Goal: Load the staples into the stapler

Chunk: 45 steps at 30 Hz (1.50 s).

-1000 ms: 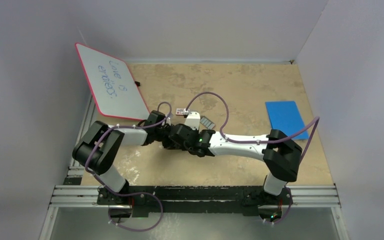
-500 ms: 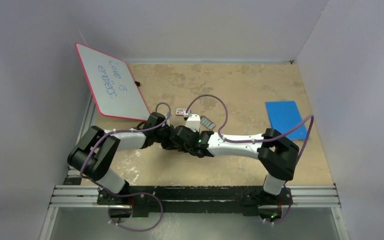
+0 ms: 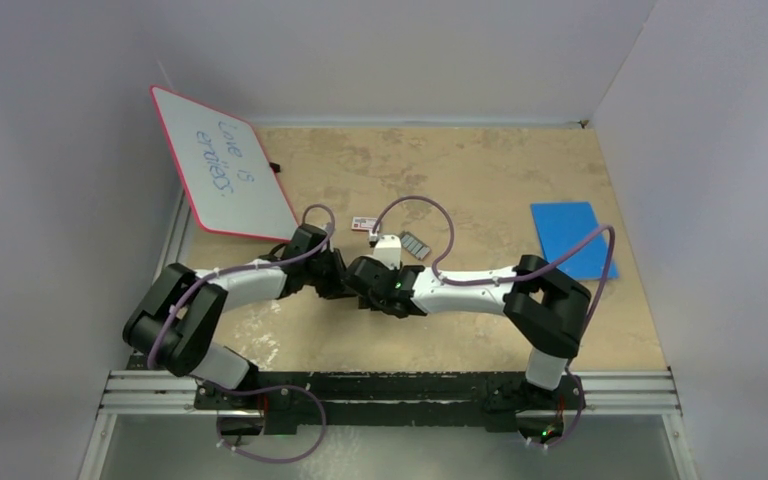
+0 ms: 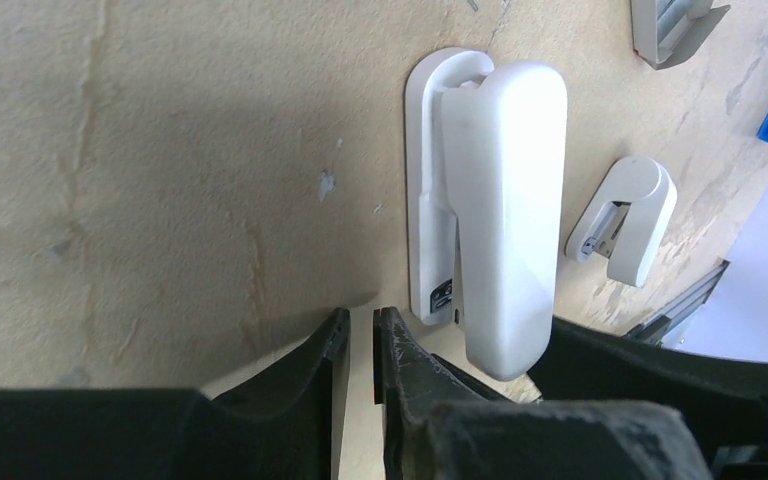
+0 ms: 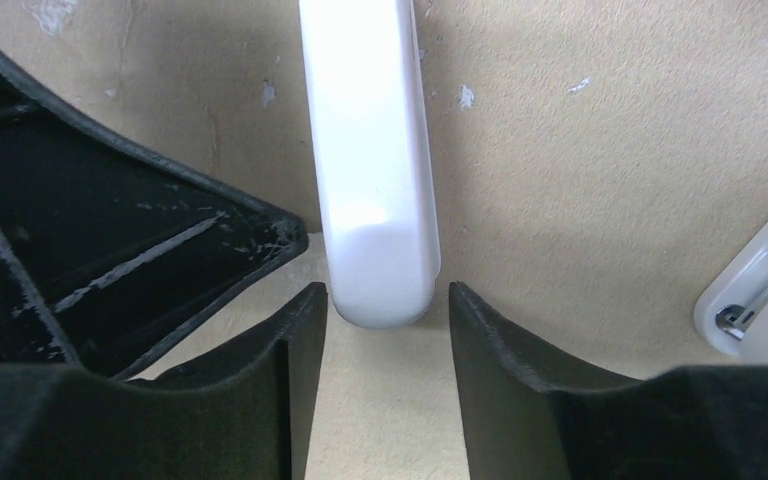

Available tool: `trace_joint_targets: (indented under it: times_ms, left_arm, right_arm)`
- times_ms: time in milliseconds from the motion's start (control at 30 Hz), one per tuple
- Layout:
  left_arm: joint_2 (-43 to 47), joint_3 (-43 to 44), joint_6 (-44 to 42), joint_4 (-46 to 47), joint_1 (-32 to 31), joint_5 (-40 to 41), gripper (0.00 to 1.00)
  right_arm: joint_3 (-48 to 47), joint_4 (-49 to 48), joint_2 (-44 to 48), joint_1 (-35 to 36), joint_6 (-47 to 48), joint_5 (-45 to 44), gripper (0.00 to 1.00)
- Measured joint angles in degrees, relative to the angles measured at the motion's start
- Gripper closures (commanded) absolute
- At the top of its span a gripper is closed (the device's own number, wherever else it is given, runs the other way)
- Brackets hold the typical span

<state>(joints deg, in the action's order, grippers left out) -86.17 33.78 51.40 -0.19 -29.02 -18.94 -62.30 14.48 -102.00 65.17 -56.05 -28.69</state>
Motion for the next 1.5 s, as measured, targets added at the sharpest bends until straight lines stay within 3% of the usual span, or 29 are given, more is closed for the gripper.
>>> trace_joint_targets:
  times_ms: [133,833,933,1233,1500]
  left_arm:
    - [3.0,0.0,0.0,-3.1,0.0,1.8,0.82]
    - [11.0,1.0,-0.1,-13.0,0.0,5.8,0.78]
    - [12.3,1.5,-0.4,-14.1,0.0,5.9,0.76]
    - [20.2,3.4,-3.6,-17.7,0.0,6.3,0.65]
    - [28.9,8.2,-7.4,-24.5,0.0,8.0,0.46]
  right_arm:
    - [0.0,0.1,0.8,-0.4,0.2,-0.1,0.45]
    - [0.8,-2.9,1.5,-1.0,2.1,-0.7,0.79]
    - [0.9,-3.2,1.6,-1.0,2.2,-0.7,0.75]
    - [-0.5,0.1,3.3,-1.5,1.9,-2.0,0.41]
    - [-2.2,3.0,17.6,-2.7,3.3,-5.7,0.28]
